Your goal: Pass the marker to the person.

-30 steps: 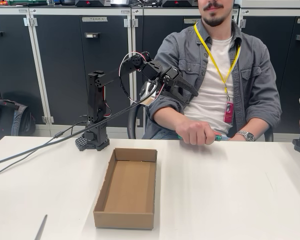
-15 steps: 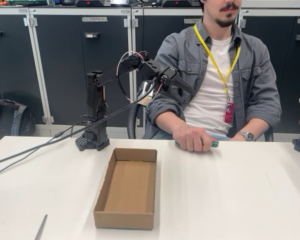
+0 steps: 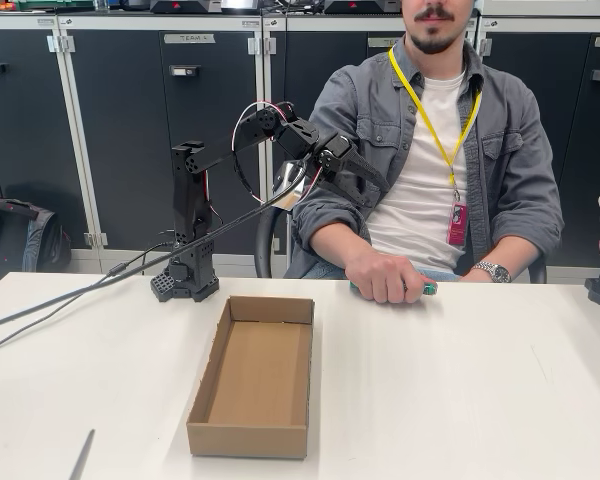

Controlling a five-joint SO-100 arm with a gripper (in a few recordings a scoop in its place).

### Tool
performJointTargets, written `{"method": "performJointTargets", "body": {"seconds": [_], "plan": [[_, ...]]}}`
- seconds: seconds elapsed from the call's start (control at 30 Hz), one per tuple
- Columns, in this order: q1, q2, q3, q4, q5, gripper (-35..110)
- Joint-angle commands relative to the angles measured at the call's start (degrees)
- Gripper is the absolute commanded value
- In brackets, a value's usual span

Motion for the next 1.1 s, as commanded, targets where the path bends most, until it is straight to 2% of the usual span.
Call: {"method": "performJointTargets", "body": {"seconds": [0.0, 1.07], "plan": [[0.53, 4.04, -0.35, 0.26, 0.18, 30], [2.02, 4.13, 0.26, 0.70, -0.18, 30]]}}
